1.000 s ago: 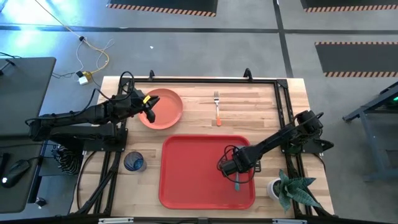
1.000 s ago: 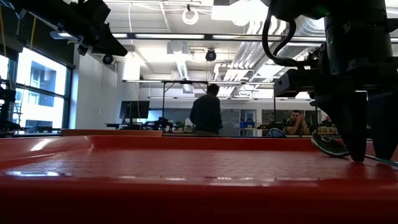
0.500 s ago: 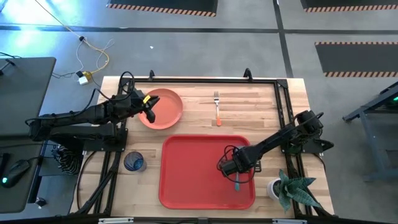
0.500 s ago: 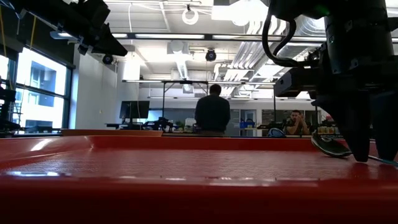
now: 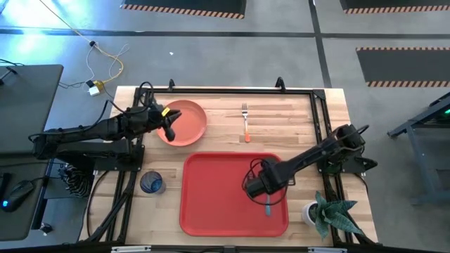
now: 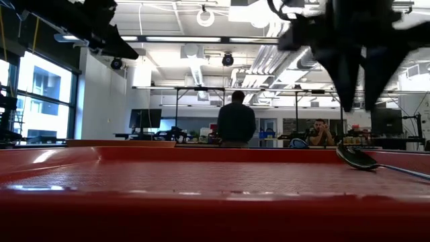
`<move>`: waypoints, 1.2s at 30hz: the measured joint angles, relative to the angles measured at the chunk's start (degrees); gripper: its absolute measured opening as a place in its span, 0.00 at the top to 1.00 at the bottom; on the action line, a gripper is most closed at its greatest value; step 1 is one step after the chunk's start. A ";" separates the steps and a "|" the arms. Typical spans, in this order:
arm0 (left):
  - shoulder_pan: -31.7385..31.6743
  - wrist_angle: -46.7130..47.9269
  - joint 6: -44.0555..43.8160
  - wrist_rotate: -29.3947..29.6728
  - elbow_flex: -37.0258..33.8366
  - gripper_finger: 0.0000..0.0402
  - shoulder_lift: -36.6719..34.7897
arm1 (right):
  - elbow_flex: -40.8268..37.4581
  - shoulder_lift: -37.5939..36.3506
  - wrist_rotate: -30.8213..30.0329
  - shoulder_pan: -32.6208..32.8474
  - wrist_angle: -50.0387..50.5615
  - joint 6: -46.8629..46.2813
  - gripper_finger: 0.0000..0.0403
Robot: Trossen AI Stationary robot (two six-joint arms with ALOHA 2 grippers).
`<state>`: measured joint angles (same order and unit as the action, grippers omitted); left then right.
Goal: Pick and place plate/cup/fork/spoon on tray
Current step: Put the orange plate on the red tray to the left of the blue spoon
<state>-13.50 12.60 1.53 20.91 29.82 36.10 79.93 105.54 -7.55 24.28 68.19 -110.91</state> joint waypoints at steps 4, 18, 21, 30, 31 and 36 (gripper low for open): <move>-0.02 0.16 3.87 -2.03 1.47 0.88 0.00 | 6.29 0.00 -8.93 -0.82 6.26 1.13 0.73; -0.04 10.63 12.49 0.21 13.71 0.87 3.12 | 18.23 0.00 -24.34 -6.79 10.24 14.51 0.73; -0.04 13.07 13.91 0.44 17.29 0.84 5.63 | 19.12 0.00 -24.43 -8.35 10.28 17.21 0.73; -0.46 23.42 9.62 0.88 26.96 0.66 13.56 | 21.28 0.00 -23.95 -11.91 11.99 20.72 0.73; -0.89 25.12 7.33 -0.03 27.80 0.65 14.50 | 21.79 0.00 -23.92 -12.31 12.37 21.61 0.73; -3.75 31.90 -1.69 -9.46 29.14 0.64 18.83 | 26.55 -0.31 -24.29 -14.83 14.19 28.59 0.73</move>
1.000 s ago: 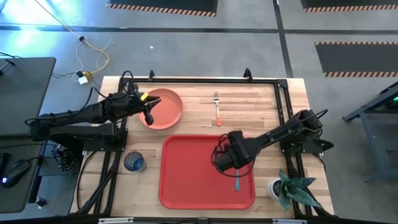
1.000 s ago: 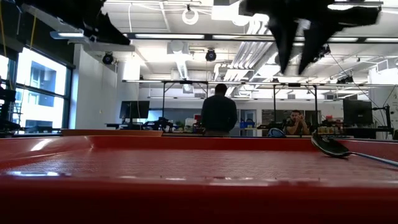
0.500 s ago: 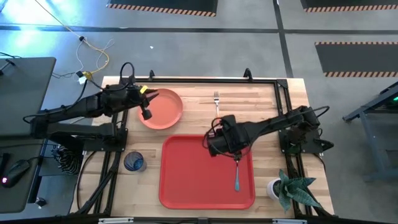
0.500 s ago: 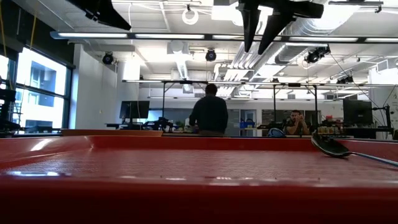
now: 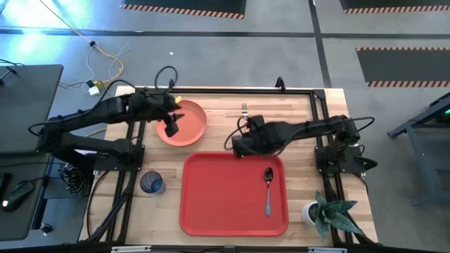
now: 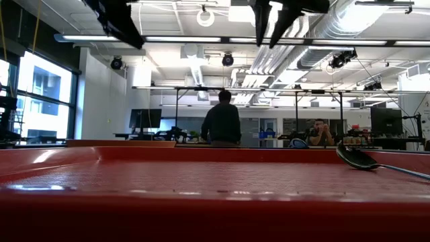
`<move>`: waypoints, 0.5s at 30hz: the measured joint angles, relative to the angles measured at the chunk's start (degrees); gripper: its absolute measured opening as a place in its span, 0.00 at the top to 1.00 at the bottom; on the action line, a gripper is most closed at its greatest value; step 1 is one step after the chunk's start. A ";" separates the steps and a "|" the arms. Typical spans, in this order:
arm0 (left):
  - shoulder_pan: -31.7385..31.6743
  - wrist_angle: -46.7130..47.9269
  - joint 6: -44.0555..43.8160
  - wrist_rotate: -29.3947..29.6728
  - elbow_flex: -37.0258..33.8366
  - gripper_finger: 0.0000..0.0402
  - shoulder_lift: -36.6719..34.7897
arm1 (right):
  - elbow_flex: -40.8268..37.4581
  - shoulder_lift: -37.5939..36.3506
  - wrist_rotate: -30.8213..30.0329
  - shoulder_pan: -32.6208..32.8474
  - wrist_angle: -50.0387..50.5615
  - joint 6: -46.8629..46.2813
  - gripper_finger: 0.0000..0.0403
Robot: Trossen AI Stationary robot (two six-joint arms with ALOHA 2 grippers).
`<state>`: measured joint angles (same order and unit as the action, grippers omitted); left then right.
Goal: Pick and place plate/cup/fork/spoon on tray
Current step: Put the orange plate on the red tray to the left of the blue spoon
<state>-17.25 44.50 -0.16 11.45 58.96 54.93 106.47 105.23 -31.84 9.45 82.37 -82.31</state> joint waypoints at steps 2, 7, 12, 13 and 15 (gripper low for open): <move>-0.88 2.22 -2.64 -2.14 0.00 0.64 1.72 | 2.44 -0.38 -0.57 -1.10 0.81 3.35 0.73; -1.78 7.22 -8.27 -2.33 -0.01 0.64 5.57 | 9.60 -0.74 -1.99 -2.72 1.22 11.50 0.73; -1.91 9.74 -13.23 -5.23 -0.05 0.64 8.96 | 15.13 -0.74 -2.25 -3.18 1.24 18.07 0.73; -1.91 9.85 -14.20 -6.42 -0.05 0.64 9.61 | 16.06 -0.74 -2.25 -3.27 1.20 19.05 0.73; -1.85 10.09 -15.43 -8.25 -0.05 0.64 11.04 | 17.68 -0.74 -2.25 -3.47 1.22 21.06 0.73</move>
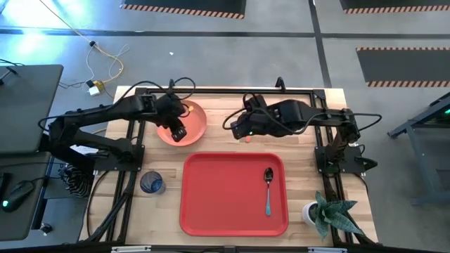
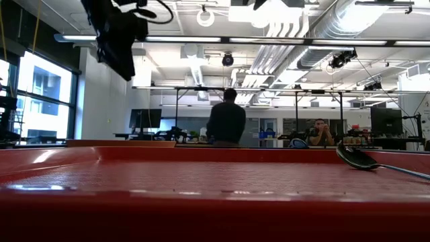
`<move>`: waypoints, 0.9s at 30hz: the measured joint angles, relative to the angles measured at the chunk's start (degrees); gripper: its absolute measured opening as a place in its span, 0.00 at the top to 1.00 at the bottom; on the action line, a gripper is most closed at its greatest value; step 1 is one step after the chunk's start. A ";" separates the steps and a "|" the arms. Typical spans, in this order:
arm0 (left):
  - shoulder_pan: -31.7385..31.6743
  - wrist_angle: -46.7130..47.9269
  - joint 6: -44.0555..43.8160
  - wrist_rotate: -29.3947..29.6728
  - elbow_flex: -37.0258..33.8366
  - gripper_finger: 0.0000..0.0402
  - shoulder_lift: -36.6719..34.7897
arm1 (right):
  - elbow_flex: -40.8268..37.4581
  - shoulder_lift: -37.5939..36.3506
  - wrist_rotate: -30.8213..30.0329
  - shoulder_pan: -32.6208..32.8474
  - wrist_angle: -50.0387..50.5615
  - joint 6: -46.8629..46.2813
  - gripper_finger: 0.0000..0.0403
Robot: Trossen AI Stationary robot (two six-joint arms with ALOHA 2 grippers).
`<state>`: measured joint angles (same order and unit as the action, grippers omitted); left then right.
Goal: Pick and place plate/cup/fork/spoon on tray
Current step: Put the orange plate on the red tray to the left of the blue spoon
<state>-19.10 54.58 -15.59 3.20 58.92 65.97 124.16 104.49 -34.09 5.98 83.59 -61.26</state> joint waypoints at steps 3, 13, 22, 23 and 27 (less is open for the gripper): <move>0.14 -0.02 -0.31 -1.28 0.00 0.64 2.55 | 1.60 0.00 -0.26 -0.39 0.01 2.35 0.73; 0.14 0.07 -2.32 -1.29 0.00 0.64 12.19 | 2.54 0.02 0.09 -2.51 0.70 6.25 0.73; 2.78 -2.47 -3.74 -2.98 -0.02 0.64 19.00 | 2.54 0.02 0.15 -3.99 2.77 6.27 0.73; 3.09 -3.02 -3.74 -2.91 -0.02 0.64 19.73 | 2.54 0.02 0.15 -4.13 2.90 6.27 0.73; 4.11 -4.95 -3.76 -2.88 -0.02 0.64 22.46 | 2.54 0.02 0.13 -4.24 3.37 6.27 0.73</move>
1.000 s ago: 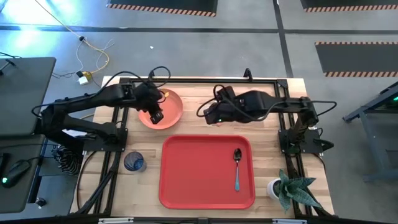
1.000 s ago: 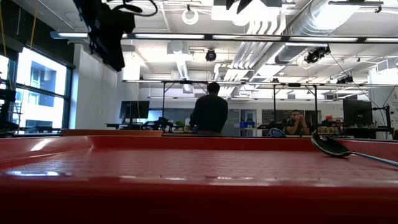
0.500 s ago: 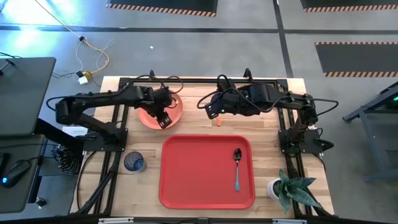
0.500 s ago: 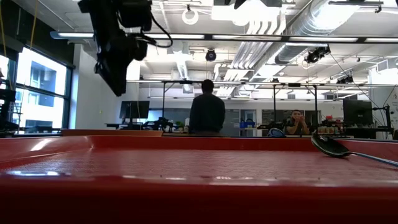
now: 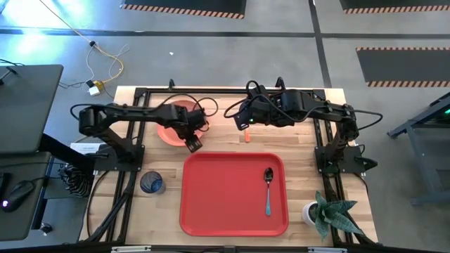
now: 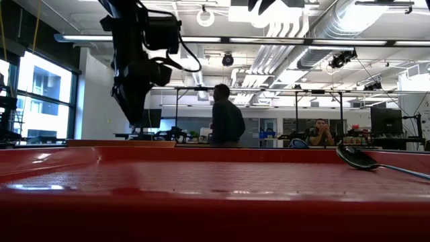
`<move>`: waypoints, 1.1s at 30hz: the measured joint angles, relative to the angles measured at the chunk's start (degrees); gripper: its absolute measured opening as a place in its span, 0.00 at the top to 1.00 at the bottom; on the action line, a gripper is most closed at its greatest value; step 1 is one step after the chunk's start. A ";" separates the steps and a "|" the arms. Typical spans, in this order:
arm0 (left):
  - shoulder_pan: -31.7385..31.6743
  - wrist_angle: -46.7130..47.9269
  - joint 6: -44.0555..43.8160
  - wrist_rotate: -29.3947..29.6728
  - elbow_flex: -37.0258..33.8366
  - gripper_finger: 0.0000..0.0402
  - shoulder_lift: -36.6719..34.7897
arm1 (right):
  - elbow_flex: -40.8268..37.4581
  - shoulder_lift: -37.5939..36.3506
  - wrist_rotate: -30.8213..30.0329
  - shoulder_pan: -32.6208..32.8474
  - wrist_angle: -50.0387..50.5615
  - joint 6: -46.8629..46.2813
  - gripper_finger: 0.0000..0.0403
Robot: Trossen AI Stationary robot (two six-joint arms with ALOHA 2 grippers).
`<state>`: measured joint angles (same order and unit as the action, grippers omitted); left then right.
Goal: Pick and place plate/cup/fork/spoon on tray
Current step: Put the orange plate on the red tray to the left of the blue spoon
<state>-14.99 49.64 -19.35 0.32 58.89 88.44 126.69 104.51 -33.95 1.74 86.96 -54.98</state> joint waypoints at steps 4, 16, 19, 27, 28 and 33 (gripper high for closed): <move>0.54 -0.48 0.00 0.09 0.00 0.64 2.00 | 0.00 0.00 -0.02 0.00 0.94 0.00 0.73; 0.77 -3.08 0.01 0.36 0.00 0.64 5.80 | 0.00 0.00 -0.07 0.00 1.81 0.00 0.73; 0.77 -3.55 0.00 1.25 0.00 0.64 6.66 | 0.00 0.02 -0.07 0.00 2.07 0.02 0.73; 0.64 -3.85 1.47 3.78 0.00 0.64 10.00 | 0.00 0.02 -0.07 0.00 2.08 0.00 0.73; 0.64 -3.88 1.46 3.78 0.00 0.64 10.35 | 0.00 0.02 -0.07 0.00 2.09 0.00 0.73; 0.69 -4.06 1.50 3.78 0.01 0.65 11.82 | 0.00 0.02 -0.07 0.00 2.08 0.00 0.73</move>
<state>-14.30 45.57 -17.85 4.10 58.90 100.26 126.69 104.53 -34.02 1.74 89.04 -54.98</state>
